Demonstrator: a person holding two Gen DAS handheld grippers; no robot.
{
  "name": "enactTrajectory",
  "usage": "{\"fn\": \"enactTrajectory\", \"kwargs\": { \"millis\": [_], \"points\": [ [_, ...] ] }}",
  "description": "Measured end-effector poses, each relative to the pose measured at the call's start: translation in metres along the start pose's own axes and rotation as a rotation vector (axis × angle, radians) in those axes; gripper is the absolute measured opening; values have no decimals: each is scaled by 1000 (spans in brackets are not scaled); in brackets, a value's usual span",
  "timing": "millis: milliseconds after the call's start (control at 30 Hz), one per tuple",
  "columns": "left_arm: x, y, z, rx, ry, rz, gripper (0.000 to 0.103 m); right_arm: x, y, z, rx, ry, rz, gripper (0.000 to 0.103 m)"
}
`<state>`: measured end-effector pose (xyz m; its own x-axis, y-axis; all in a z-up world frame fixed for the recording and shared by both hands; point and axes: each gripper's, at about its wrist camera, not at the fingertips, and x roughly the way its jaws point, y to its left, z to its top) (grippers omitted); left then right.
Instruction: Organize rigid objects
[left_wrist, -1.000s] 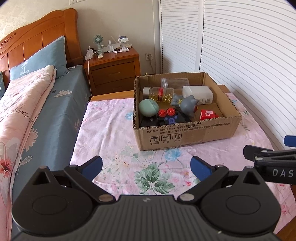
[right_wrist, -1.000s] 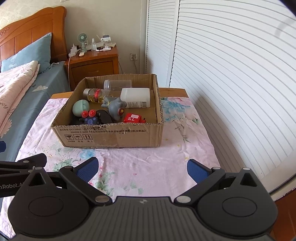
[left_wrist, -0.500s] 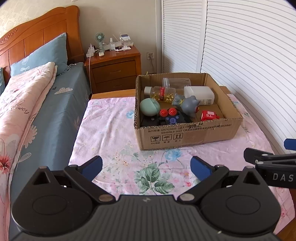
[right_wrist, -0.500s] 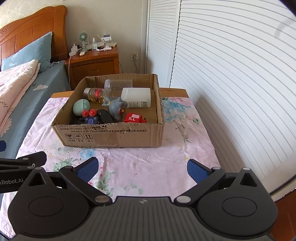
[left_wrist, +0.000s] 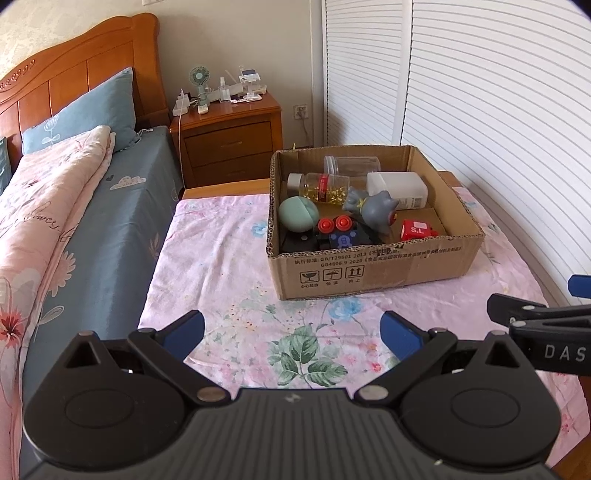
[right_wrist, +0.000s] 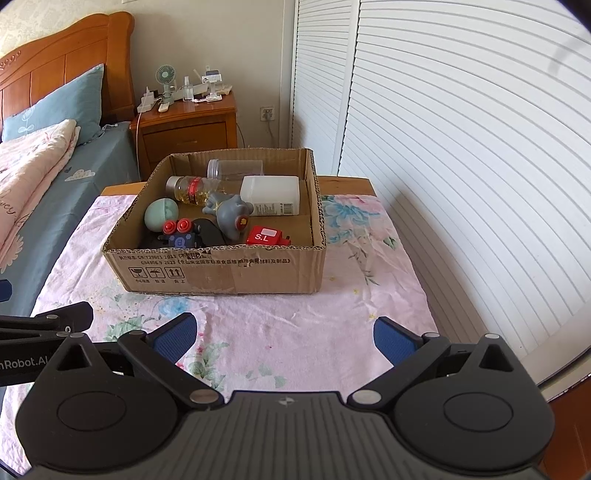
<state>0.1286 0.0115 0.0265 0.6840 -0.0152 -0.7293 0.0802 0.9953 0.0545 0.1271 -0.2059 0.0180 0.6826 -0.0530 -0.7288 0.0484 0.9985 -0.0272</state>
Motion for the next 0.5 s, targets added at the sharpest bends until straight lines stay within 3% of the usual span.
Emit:
{"fn": "enactTrajectory", "kwargs": {
  "millis": [500],
  "points": [
    [2,-2,0,0,6,7,101,1,-4,0,5,1,0,103]
  ]
}}
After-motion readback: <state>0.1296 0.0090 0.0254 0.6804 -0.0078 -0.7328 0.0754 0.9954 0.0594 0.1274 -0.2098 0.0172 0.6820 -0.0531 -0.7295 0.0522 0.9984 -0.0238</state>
